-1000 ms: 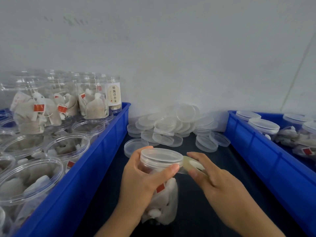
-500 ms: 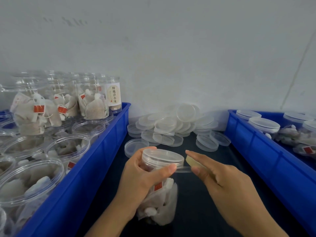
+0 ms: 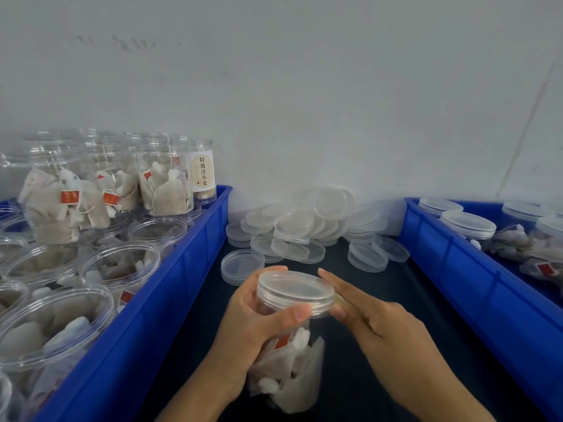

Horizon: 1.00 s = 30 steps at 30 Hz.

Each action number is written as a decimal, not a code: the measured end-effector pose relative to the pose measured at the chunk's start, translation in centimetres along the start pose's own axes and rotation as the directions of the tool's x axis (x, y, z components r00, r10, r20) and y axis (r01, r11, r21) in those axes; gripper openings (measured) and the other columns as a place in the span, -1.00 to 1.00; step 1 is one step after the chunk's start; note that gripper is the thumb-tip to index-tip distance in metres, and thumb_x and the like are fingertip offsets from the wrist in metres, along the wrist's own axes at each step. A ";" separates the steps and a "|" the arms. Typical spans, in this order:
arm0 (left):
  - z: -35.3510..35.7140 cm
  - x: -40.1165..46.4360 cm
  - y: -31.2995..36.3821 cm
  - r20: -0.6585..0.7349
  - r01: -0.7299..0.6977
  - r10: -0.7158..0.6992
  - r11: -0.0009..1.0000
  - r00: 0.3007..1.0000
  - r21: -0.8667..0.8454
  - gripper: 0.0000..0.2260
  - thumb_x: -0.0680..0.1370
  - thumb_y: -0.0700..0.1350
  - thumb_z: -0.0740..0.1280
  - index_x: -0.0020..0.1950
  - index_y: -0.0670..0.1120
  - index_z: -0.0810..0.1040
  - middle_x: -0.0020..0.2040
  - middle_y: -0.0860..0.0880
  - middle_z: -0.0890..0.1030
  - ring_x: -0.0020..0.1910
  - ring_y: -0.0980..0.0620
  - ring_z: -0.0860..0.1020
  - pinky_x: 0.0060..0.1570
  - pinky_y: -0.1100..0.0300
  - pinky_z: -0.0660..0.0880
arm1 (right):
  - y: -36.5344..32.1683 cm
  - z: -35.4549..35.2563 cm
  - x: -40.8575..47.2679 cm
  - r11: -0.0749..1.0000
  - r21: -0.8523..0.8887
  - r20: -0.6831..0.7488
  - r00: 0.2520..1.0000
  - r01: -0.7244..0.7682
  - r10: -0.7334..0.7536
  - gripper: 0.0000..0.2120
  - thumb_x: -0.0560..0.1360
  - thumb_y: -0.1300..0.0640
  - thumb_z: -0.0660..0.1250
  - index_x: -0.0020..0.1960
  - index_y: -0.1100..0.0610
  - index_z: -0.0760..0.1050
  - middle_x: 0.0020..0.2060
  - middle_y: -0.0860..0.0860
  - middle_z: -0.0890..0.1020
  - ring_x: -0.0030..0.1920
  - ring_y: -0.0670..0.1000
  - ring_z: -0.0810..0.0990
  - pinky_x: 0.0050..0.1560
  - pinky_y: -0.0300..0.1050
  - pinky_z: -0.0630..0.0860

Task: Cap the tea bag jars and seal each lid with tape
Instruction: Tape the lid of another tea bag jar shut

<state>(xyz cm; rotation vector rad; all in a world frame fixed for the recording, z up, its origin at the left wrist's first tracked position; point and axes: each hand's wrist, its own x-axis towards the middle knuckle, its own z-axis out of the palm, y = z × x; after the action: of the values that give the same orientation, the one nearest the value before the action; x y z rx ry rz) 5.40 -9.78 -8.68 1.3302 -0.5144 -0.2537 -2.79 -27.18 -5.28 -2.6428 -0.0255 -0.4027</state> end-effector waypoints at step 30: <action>1.6 0.0 0.3 -0.296 0.012 0.060 0.972 0.953 0.234 -0.18 -0.04 0.29 0.54 0.18 0.14 0.43 0.00 0.13 0.61 -0.09 0.35 0.58 -0.21 0.41 0.49 | -1.1 1.3 -0.1 1.000 0.019 -0.095 0.996 -0.001 0.003 -0.56 0.59 -0.19 -0.05 0.37 -0.52 -0.13 -0.22 -0.34 0.45 -0.15 -0.28 0.49 -0.06 -0.32 0.46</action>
<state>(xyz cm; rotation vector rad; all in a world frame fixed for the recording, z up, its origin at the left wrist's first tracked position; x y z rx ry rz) 4.57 -11.11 -8.10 1.5585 -0.3070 0.0348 -2.63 -25.62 -5.97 -2.6019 0.0039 -0.5238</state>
